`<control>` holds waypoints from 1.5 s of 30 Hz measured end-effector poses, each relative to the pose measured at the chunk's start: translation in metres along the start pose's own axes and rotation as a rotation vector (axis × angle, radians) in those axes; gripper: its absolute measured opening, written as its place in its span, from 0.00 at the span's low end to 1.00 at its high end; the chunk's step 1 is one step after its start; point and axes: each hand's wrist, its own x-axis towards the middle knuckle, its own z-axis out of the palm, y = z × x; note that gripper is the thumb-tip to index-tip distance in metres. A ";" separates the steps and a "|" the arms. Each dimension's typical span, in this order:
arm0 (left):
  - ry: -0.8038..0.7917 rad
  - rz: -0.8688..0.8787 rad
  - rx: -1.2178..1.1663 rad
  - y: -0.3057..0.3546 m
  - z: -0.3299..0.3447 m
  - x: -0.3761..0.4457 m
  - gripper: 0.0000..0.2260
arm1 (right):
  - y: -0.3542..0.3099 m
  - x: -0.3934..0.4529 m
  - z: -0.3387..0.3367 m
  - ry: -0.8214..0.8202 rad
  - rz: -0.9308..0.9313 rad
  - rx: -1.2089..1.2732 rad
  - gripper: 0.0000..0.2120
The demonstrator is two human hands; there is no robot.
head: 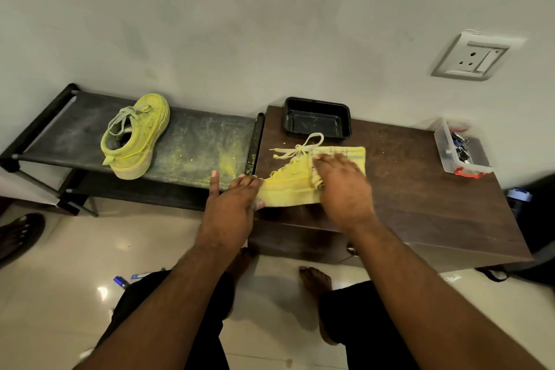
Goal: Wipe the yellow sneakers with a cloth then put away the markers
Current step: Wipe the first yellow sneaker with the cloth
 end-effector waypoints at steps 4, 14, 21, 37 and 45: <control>0.026 0.001 -0.045 -0.001 -0.001 0.001 0.21 | 0.032 0.017 -0.016 0.017 0.241 0.075 0.22; 0.031 0.013 -0.022 -0.002 0.002 -0.003 0.21 | -0.038 -0.022 -0.007 -0.029 -0.388 -0.087 0.31; 0.043 0.006 -0.035 -0.003 0.000 0.001 0.21 | 0.012 0.022 -0.016 -0.143 -0.308 -0.374 0.27; 0.042 0.041 -0.082 -0.005 -0.002 -0.001 0.20 | -0.013 0.048 -0.018 -0.114 -0.433 -0.166 0.21; 0.017 0.042 -0.030 -0.004 -0.001 -0.001 0.20 | -0.012 0.024 -0.020 -0.099 -0.590 -0.118 0.20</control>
